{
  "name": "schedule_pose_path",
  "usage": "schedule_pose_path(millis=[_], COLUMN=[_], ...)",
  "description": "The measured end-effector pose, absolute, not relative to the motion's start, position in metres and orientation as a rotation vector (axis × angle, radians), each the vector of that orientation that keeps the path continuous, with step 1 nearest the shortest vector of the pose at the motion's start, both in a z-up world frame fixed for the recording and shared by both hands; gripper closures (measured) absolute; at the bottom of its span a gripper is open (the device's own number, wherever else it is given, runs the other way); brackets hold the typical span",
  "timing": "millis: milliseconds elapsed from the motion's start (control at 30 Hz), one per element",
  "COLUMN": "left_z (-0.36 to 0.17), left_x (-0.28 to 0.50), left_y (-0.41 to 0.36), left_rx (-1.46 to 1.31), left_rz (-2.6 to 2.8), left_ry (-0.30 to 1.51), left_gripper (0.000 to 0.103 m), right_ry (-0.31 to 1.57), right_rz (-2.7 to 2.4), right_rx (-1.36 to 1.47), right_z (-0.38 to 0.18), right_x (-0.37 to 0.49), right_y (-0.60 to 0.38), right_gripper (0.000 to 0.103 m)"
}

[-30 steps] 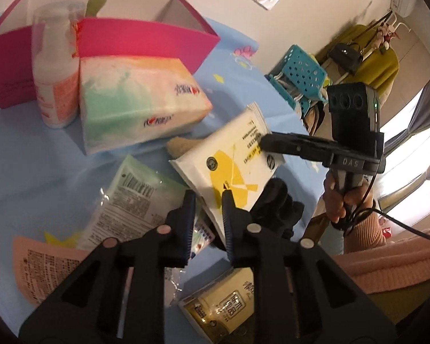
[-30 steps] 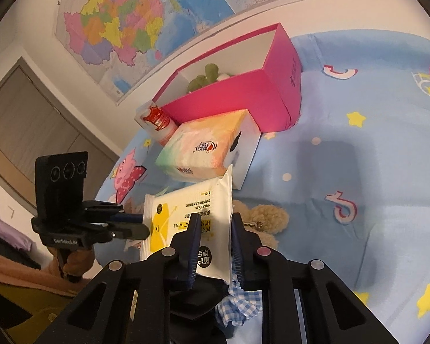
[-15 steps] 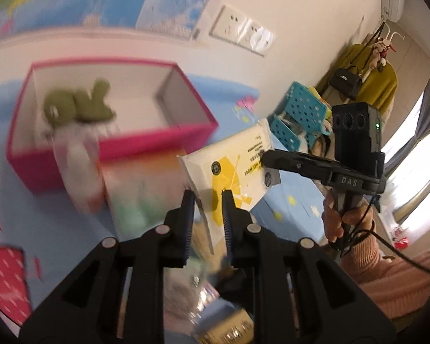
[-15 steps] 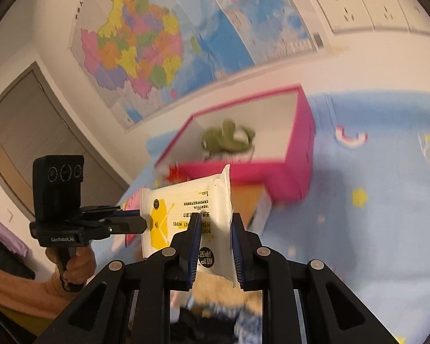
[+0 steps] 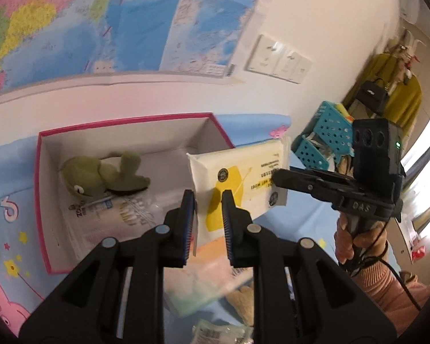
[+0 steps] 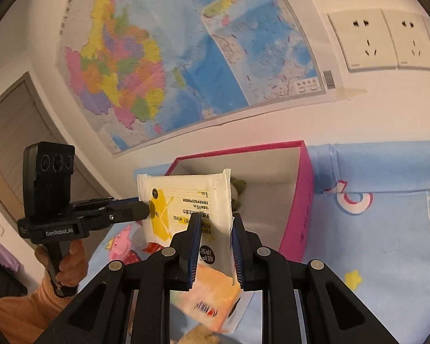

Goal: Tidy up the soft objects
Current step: 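Drop the wet-wipe pack into the pink box, opening the left gripper, then grasp the black scrunchie with the left gripper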

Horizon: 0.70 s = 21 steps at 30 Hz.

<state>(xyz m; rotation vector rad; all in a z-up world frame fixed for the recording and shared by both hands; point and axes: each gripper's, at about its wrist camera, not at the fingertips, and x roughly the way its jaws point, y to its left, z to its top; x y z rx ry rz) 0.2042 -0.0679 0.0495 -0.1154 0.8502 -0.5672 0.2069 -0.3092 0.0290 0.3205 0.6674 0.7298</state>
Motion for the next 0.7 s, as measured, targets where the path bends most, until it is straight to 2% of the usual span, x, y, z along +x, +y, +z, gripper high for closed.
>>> schedule_pose_path(millis=[367, 433, 500, 700], left_z=[0.011, 0.005, 0.002, 0.011], left_x=[0.251, 0.257, 0.261, 0.249], left_y=[-0.073, -0.075, -0.074, -0.064], left_rx=[-0.105, -0.106, -0.112, -0.109], left_rz=[-0.498, -0.486, -0.471, -0.446], left_ry=[0.987, 1.013, 1.020, 0.957], left_gripper=[0.083, 0.083, 0.083, 0.083], right_ry=[0.775, 0.777, 0.760, 0.682], right_rz=[0.634, 0.583, 0.546, 0.556], right_rx=[0.273, 0.254, 0.248, 0.195], right_z=[0.008, 0.009, 0.013, 0.030], right_x=[0.242, 0.243, 0.241, 0.218], right_y=[-0.290, -0.288, -0.288, -0.287], right_gripper=[0.080, 0.076, 0.055, 0.051])
